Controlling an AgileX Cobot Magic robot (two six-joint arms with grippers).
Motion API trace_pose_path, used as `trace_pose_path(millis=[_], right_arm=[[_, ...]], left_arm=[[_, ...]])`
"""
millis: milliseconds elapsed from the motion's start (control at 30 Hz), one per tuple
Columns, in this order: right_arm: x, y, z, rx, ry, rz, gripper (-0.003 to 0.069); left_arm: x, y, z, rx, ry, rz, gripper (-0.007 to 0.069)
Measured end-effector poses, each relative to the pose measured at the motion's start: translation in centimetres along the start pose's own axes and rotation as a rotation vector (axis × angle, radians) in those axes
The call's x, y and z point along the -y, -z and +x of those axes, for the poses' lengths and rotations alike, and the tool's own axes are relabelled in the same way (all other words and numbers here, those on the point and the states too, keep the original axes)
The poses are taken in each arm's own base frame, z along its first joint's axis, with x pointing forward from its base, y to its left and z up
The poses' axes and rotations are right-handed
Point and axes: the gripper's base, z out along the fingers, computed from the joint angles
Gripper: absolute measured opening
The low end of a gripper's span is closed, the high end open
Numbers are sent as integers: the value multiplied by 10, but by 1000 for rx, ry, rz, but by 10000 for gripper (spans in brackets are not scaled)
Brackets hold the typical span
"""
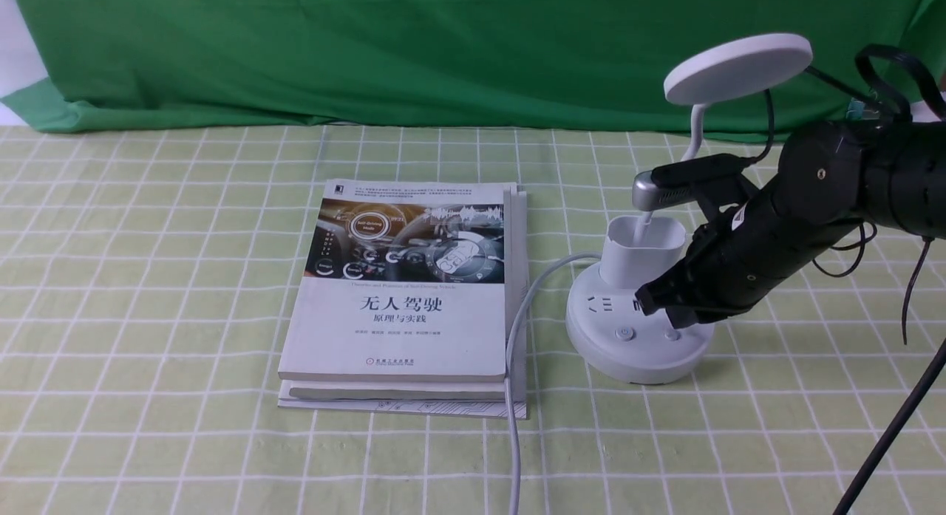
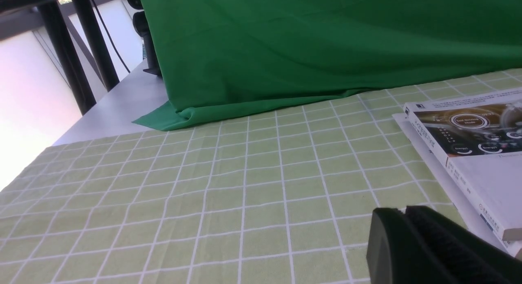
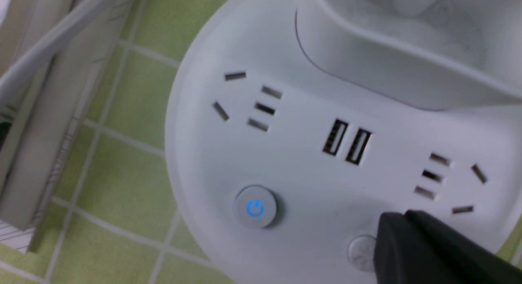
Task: Turn on the table lamp on the green coffee tablecloth with your hand.
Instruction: 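Press the button on the base of the white desk lamp with the right gripper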
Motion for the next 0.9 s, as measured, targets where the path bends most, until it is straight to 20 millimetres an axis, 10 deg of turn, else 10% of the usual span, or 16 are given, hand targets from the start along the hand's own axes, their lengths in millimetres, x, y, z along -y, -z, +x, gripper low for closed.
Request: trace_pose_path(millis=[900], right_arm=[[-17,2,-9,-4,43,-23,32]], left_arm=[[0,0,0,0,0,0,19]])
